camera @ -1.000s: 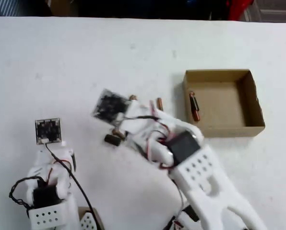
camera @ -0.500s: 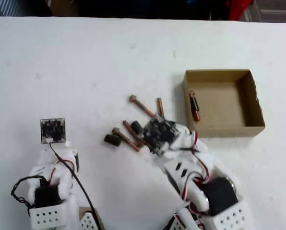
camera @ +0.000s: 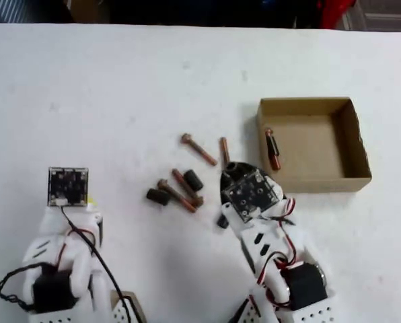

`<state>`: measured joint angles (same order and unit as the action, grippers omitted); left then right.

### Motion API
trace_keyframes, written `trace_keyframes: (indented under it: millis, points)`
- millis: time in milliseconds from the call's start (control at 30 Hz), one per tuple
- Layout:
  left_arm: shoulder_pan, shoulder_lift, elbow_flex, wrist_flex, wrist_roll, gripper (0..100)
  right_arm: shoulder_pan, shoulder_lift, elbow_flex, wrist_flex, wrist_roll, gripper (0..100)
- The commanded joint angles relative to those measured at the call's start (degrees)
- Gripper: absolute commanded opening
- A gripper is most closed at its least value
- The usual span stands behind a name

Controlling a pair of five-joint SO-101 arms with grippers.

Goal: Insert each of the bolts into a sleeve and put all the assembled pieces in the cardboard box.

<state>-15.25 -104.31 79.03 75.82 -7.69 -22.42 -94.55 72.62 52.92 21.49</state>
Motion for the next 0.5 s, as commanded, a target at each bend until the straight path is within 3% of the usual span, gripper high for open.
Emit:
trace_keyframes:
  millis: [0,267,467]
  points:
    - [0.66,-0.04,-6.51,2.11,-0.62,2,0.48,-3.3,1.14,-2.51,-5.36,1.6]
    - [0.66,0.57,-10.9,3.52,-3.34,2,0.57,-8.92,5.54,-2.51,-6.59,1.6]
    - [0.75,14.29,-16.35,2.37,-2.99,2,0.57,-8.57,6.42,-2.59,-6.59,1.6]
